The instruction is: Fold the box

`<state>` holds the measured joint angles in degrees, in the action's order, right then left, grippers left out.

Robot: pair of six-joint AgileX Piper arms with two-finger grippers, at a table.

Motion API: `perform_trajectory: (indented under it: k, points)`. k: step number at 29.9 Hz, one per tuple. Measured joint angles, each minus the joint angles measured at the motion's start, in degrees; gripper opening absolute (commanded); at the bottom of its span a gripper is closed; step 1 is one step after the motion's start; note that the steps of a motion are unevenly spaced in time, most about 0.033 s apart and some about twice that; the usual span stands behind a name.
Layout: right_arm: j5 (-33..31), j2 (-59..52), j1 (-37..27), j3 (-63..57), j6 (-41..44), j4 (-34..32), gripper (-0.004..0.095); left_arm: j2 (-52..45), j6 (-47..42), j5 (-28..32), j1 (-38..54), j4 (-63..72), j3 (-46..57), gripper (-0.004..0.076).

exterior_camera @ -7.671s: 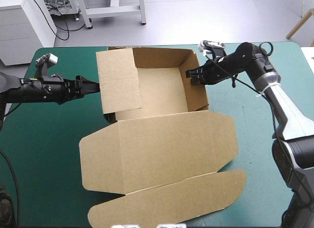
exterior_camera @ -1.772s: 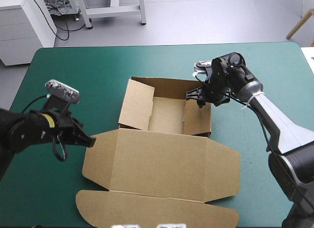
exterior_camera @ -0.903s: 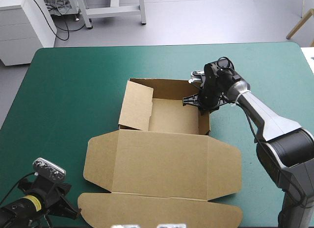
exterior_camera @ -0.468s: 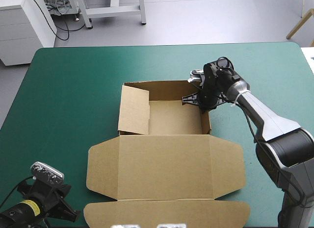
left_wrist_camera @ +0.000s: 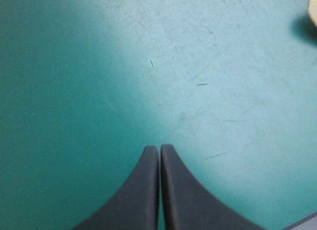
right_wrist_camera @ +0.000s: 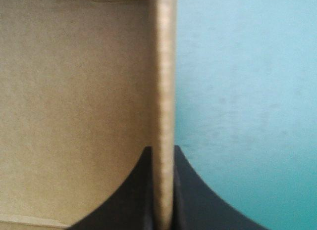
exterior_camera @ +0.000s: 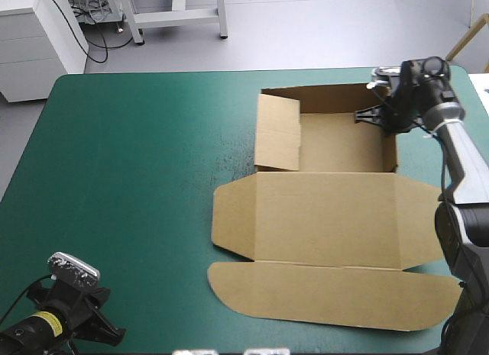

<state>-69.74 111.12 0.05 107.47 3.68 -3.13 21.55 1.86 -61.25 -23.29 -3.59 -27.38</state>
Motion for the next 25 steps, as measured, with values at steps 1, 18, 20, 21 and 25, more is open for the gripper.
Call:
perform_trajectory:
  k: [1,18,20,21,25]
  points:
    - [-0.1,0.0,-3.1,0.0,-0.9,0.0,-0.0020,0.0,0.0,0.0,0.0,0.0,0.0,-0.0010]
    - [-0.2,0.0,-36.2,-0.2,-1.9,2.0,0.0097,0.0,0.0,0.0,0.0,0.0,0.0,-0.0010]
    - [-0.3,0.0,-36.5,-0.3,-1.9,2.3,0.0211,0.0,0.0,0.0,0.0,0.0,0.0,-0.0010]
    - [-0.3,0.0,-36.5,-0.3,-1.9,2.6,0.0278,0.0,0.0,0.0,0.0,0.0,0.0,-0.0010]
    - [-0.4,0.0,-36.5,-0.3,-2.0,6.1,0.0488,0.0,0.0,-0.1,0.0,0.0,0.0,-0.0010]
